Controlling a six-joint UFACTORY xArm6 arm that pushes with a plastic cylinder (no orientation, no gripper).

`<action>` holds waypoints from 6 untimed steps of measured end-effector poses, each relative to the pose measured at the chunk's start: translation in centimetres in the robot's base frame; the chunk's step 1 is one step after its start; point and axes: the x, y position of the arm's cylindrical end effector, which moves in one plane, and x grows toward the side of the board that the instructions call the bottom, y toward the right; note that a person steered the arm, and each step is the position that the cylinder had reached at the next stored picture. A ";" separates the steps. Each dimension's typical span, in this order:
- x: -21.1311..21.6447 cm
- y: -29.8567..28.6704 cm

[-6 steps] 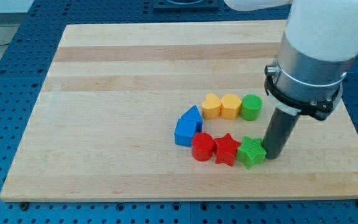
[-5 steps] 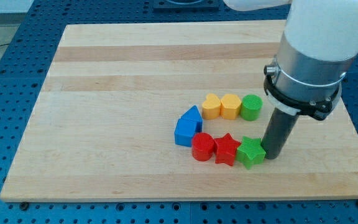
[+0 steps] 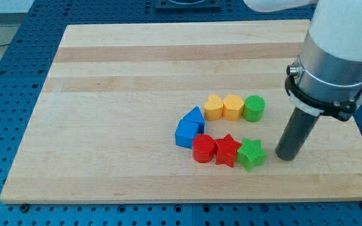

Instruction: Place the arm parallel to the green circle

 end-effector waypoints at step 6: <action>-7.3 5.6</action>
